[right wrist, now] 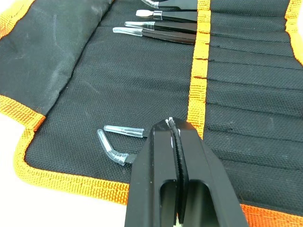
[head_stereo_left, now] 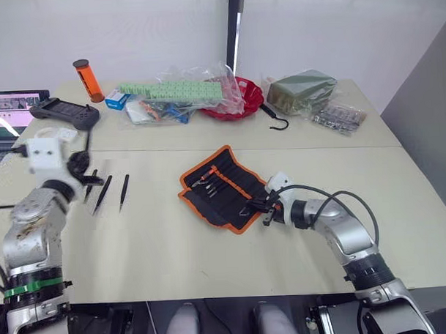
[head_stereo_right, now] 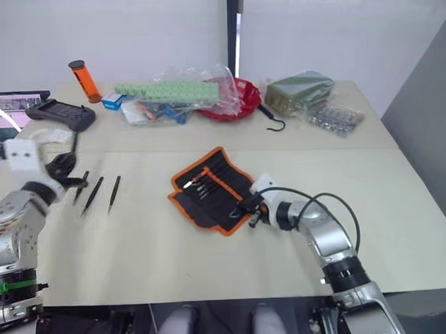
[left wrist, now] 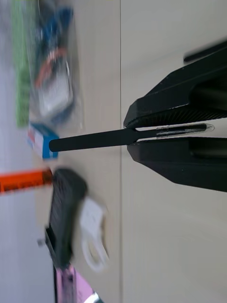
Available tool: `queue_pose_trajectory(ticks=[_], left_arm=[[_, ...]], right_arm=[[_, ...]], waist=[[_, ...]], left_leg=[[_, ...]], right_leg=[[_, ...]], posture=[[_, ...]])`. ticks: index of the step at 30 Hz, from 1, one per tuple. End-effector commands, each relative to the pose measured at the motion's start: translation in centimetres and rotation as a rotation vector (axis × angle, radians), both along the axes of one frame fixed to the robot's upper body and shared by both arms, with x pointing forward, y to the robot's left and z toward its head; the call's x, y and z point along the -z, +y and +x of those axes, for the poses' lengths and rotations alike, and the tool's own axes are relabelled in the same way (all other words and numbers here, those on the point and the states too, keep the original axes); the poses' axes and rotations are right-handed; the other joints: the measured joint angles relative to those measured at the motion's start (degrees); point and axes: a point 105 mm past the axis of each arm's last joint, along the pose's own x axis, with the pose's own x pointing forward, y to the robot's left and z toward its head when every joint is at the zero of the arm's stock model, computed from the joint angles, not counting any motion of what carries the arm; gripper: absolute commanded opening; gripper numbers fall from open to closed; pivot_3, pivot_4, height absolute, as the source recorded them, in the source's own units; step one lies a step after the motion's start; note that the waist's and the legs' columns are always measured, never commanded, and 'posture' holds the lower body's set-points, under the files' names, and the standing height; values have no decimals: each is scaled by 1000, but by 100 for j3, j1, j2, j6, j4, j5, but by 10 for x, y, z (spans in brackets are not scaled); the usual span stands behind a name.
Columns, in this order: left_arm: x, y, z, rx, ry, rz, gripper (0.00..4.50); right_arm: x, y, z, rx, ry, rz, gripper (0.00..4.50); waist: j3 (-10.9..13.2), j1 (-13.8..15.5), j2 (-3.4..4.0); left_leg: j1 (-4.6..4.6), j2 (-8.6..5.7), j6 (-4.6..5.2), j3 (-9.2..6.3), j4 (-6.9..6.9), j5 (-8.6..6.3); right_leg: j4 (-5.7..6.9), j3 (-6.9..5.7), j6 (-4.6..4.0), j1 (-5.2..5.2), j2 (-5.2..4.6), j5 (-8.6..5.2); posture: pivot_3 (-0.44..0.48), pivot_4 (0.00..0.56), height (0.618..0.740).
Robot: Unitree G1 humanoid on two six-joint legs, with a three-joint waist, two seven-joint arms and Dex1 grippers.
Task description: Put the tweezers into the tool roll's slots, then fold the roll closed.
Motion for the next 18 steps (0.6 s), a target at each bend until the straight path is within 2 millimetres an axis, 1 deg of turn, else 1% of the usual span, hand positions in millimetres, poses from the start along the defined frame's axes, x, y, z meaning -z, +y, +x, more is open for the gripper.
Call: queue_pose_trajectory(ticks=[1, 4, 6, 8, 11, 14, 18], left_arm=[[-18, -66, -1, 317, 14, 225, 24], [-15, -91, -4, 462, 71, 247, 24], [-9, -108, -8, 559, 121, 293, 24], [-5, -124, -12, 629, 168, 268, 24], [0, -142, -12, 680, 245, 230, 24], [7, -162, -16, 748, 297, 267, 24], [15, -175, -15, 763, 364, 277, 24]], right_arm=[[30, -4, -9, 32, 105, -47, 0], [33, -4, -10, 48, 107, -47, 0], [34, -5, -11, 59, 108, -50, 0], [35, -6, -12, 69, 107, -50, 0], [36, -5, -13, 79, 106, -46, 0], [35, -4, -13, 96, 104, -28, 0], [31, -4, -12, 123, 93, 8, 0]], waist=[[2, -7, 3], [11, -42, 22], [19, -85, 34], [26, -107, 45], [29, -96, 45], [29, -95, 45], [32, -104, 50]], left_leg=[[-2, 4, 0, -1, -1, 0], [0, 5, 0, 1, -3, 0], [-1, 6, 1, 1, -6, 0], [-3, 8, 1, 0, -8, -1], [-8, 7, 2, -2, 0, -1], [-8, 6, 2, -2, 3, 0], [-8, 6, 2, -2, 1, 0]], right_leg=[[-1, 0, 0, -2, 6, 0], [-2, 3, 1, -2, 7, -1], [-2, 4, 4, -4, 9, -3], [-2, 4, 4, -6, 12, -4], [-1, 5, 18, -5, 12, -12], [0, 5, 37, -4, 13, -23], [0, 7, 38, -5, 13, -23]], posture=[[0, 150, 740], [0, 150, 740], [0, 150, 740], [0, 150, 740], [0, 150, 740], [0, 150, 740], [0, 150, 740]])
